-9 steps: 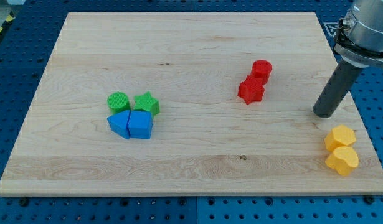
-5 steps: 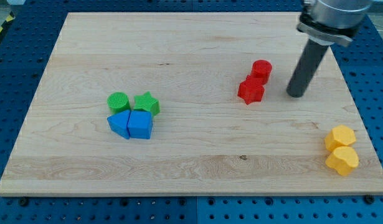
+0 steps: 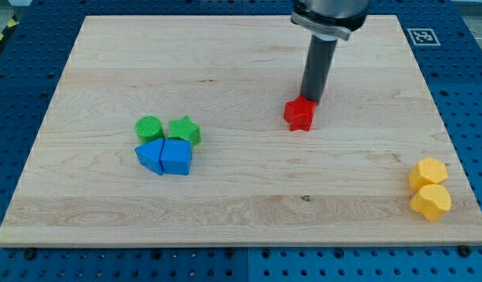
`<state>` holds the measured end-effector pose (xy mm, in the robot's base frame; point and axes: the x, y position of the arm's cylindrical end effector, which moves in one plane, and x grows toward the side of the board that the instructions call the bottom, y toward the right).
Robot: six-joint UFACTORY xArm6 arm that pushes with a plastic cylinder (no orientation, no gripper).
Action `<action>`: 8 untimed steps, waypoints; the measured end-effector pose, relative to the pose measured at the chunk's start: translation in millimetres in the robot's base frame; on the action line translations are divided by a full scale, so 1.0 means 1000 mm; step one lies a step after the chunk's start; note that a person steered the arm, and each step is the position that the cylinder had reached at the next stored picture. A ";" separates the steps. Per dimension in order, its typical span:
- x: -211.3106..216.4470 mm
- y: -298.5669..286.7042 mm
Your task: Move the red star to the left side of the yellow heart
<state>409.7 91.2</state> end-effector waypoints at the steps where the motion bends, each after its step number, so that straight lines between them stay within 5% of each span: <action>1: 0.009 -0.014; 4: 0.030 -0.004; 6: 0.005 -0.070; 8: 0.044 -0.051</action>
<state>453.2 40.5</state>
